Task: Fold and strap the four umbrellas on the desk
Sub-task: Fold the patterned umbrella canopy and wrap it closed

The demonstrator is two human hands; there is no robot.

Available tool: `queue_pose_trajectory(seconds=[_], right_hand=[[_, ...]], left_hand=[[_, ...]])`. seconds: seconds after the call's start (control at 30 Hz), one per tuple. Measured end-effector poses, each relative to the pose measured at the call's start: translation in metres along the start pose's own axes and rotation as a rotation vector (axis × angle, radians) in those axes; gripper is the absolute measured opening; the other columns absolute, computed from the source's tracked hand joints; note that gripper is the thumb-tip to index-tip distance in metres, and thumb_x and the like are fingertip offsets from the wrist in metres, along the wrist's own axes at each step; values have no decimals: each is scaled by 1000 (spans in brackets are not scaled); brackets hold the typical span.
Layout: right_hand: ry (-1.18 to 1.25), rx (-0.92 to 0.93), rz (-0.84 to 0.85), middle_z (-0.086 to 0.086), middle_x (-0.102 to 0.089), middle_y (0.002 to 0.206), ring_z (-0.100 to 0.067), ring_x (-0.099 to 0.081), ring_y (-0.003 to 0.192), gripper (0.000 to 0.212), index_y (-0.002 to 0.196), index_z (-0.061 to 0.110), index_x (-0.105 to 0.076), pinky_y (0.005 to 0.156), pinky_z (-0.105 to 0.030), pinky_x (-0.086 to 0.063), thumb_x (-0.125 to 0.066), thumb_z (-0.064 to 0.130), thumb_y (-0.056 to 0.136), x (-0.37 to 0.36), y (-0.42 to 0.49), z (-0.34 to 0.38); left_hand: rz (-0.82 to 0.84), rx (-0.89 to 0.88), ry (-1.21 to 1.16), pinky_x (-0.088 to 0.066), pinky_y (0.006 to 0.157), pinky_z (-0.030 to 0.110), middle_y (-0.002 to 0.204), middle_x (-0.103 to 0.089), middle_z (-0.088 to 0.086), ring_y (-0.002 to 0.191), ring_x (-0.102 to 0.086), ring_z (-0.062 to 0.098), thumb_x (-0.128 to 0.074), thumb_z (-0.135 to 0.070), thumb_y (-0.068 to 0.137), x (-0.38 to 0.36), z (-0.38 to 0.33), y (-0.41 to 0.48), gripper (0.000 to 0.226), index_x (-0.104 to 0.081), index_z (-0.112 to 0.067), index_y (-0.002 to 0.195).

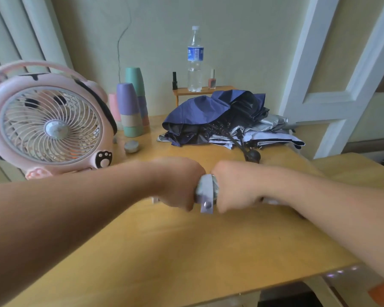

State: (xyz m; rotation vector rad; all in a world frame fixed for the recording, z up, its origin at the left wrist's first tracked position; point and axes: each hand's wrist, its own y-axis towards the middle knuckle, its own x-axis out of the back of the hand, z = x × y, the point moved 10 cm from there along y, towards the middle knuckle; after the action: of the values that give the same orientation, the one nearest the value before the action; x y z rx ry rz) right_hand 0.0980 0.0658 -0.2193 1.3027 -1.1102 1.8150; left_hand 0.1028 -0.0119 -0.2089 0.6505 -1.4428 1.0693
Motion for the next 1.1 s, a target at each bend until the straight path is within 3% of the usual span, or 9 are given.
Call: queue_pose_trajectory(seconds=[0.07,0.13,0.3,0.4,0.5,0.6,0.73,0.93,1.1], right_hand=[[296,-22,138,-7,-69,62,-23,-64,51,5,70,9,-65,59,-33,-52,-70,9,72,-10,3,-10],[367,31,167,-9,-69,62,-26,-69,56,9,71,9,-65,63,-36,-56,-73,6,74,-13,5,-8],[112,100,-64,4,-71,77,-22,-69,71,44,89,24,-60,68,-42,-59,-84,54,69,2,10,3],[-37,160,-224,12,-61,84,-13,-58,78,57,99,33,-54,72,-36,-52,-68,80,69,15,10,8],[59,331,-340,8,-62,80,-16,-57,79,45,96,31,-60,71,-39,-50,-49,75,88,15,17,18],[191,374,-414,2,-60,69,-17,-56,70,55,80,20,-61,65,-42,-48,-36,66,98,2,31,11],[557,335,-429,5,-36,54,-12,-37,51,56,62,12,-44,53,-33,-34,-50,50,102,-5,45,-9],[702,329,-323,-1,-42,55,-11,-40,55,51,67,-2,-57,57,-32,-33,-67,37,97,-3,65,-19],[683,342,-326,-16,-58,64,-9,-46,58,34,72,9,-72,58,-29,-37,-73,36,93,4,71,-18]], left_hand=[[-308,-20,253,-40,51,30,76,-59,-5,66,-60,22,-59,-23,80,17,-7,-6,18,-48,-28,93],[-403,-38,242,-37,53,31,77,-57,-6,69,-57,21,-57,-25,81,18,-5,-10,17,-45,-30,92],[-237,66,-2,-41,53,27,76,-60,-9,69,-58,15,-62,-26,75,0,20,-1,14,-53,-28,85],[-119,124,-154,-48,54,28,76,-66,-6,68,-64,19,-65,-31,74,-20,30,4,15,-57,-26,85],[-13,140,-253,-43,48,28,69,-65,0,56,-55,23,-71,-28,71,-36,36,9,20,-62,-14,83],[-39,133,-329,-42,50,33,72,-63,1,60,-53,20,-77,-28,65,-38,43,7,27,-59,-17,82],[-185,133,-359,-42,50,28,79,-58,-6,66,-55,14,-79,-35,66,-32,52,0,39,-46,-27,85],[-387,36,-132,-45,83,30,100,-52,-19,97,-51,8,-60,-78,75,-39,46,-6,56,-48,-38,112],[-651,-50,-313,-53,70,28,100,-64,-19,87,-64,9,-51,-75,85,-27,45,-20,53,-59,-34,116]])
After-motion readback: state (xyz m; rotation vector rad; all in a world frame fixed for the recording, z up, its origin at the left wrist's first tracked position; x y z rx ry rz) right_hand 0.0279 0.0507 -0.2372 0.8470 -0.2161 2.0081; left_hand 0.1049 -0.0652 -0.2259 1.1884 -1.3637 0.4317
